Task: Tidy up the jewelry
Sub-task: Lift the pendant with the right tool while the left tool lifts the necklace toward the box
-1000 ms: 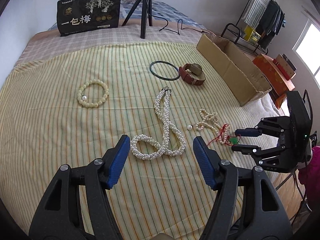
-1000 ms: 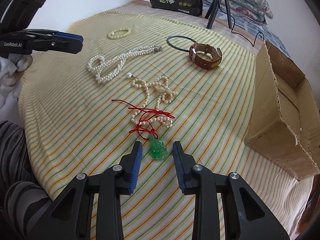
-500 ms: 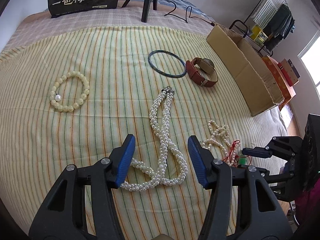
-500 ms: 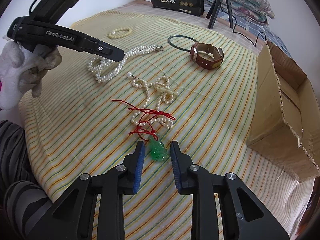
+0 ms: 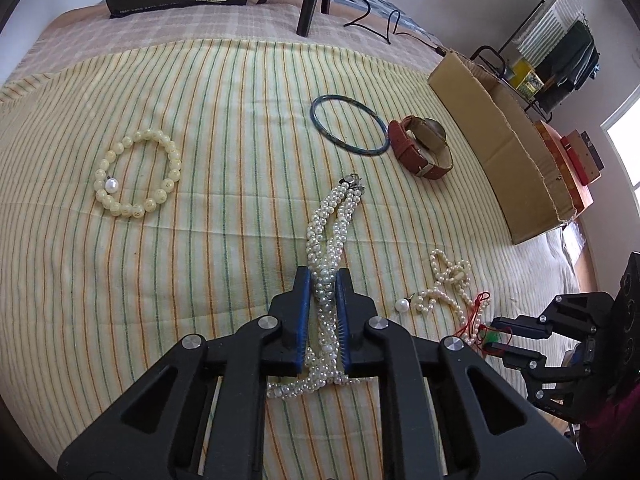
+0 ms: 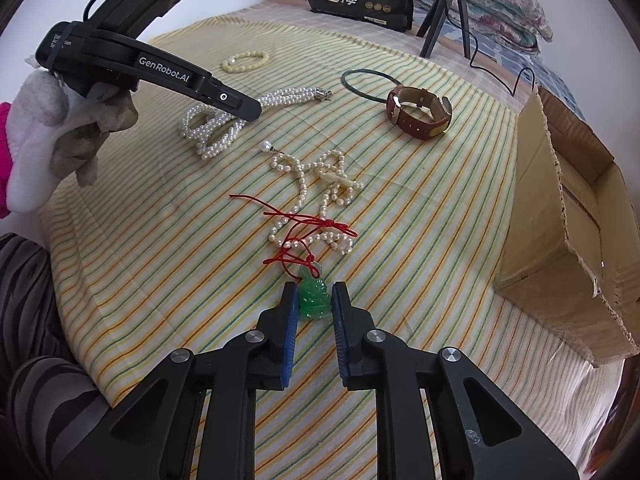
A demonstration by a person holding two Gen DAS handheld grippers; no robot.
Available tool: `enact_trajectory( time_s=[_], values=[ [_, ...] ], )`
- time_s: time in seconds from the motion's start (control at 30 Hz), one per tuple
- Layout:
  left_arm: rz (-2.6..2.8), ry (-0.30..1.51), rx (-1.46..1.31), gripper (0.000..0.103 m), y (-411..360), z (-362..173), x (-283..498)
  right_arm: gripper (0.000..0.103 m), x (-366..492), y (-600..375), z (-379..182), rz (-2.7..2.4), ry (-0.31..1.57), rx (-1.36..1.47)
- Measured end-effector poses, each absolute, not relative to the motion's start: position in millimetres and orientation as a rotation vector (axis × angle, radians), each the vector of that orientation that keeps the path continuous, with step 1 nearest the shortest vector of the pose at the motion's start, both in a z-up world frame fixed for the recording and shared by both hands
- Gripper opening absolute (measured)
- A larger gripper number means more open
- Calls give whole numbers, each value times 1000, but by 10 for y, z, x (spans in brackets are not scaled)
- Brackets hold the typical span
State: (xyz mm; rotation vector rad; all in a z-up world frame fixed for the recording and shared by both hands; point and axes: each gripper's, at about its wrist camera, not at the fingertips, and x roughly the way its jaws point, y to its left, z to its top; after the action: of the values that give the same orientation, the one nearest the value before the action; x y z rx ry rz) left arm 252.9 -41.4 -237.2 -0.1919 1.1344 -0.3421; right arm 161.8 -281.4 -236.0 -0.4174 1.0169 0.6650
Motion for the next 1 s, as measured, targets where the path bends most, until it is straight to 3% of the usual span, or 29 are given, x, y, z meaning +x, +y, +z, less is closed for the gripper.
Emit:
enact_trajectory(
  time_s=[1.0],
  values=[
    [-365, 906, -202, 6, -231, -1379, 2048, 15, 1168, -3043, -1532, 548, 788, -342]
  ],
)
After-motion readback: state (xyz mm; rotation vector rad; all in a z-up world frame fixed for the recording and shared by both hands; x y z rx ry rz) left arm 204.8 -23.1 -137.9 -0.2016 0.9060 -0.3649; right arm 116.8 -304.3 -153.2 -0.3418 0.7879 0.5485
